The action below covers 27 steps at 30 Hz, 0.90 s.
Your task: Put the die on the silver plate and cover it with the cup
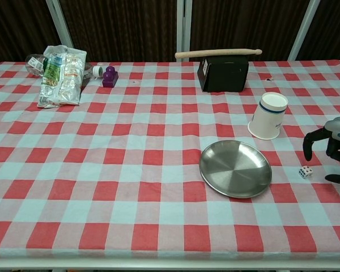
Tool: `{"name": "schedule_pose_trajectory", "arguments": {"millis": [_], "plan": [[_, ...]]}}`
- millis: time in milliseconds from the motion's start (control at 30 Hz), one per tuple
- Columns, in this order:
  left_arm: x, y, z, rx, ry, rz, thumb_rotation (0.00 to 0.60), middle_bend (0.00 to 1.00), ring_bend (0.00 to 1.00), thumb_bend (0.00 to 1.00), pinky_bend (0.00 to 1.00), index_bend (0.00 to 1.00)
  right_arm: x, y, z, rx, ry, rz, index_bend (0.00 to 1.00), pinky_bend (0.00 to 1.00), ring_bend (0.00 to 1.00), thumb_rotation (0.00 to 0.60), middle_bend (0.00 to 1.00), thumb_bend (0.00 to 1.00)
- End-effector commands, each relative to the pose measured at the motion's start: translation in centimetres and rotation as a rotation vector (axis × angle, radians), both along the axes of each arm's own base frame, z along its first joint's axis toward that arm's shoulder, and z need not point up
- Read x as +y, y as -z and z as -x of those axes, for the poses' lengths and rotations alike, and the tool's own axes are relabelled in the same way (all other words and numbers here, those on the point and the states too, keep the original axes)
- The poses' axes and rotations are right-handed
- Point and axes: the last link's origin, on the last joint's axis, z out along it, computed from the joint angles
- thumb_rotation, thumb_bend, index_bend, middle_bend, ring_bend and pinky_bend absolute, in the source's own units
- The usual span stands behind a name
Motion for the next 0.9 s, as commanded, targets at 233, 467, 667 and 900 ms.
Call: {"name": "schedule_pose_trajectory", "arguments": {"millis": [233,467,667,900], "plan": [[-0.1,0.0,0.1,-0.006,-0.005,0.001,0.6,0.19,0.11,0.0,0.08,0.21,-0.7,1.7,-0.1,0.004,-0.022,-0.019,0.44,0.98,0.9,0.6,0.91,0.2],[-0.2,0.1,0.2,-0.016,-0.011,0.001,0.6,0.19,0.11,0.0,0.08,0.21,-1.1,2.0,-0.3,-0.001,-0.032,-0.019,0.51,0.98,0.9,0.6,0.91,0.23],[-0.3,0.0,0.3,-0.021,-0.016,0.0,0.6,0.19,0.11,0.0,0.08,0.21,-1.4,2.0,-0.7,-0.009,-0.044,-0.003,0.59,0.99,0.9,0.6,0.91,0.29],[-0.4,-0.2,0.3,-0.022,-0.015,-0.005,0.6,0.19,0.11,0.0,0.08,0.21,-1.7,0.9,-3.7,-0.125,-0.079,-0.021,0.6,0.99,0.9,0.6,0.91,0.29]]}}
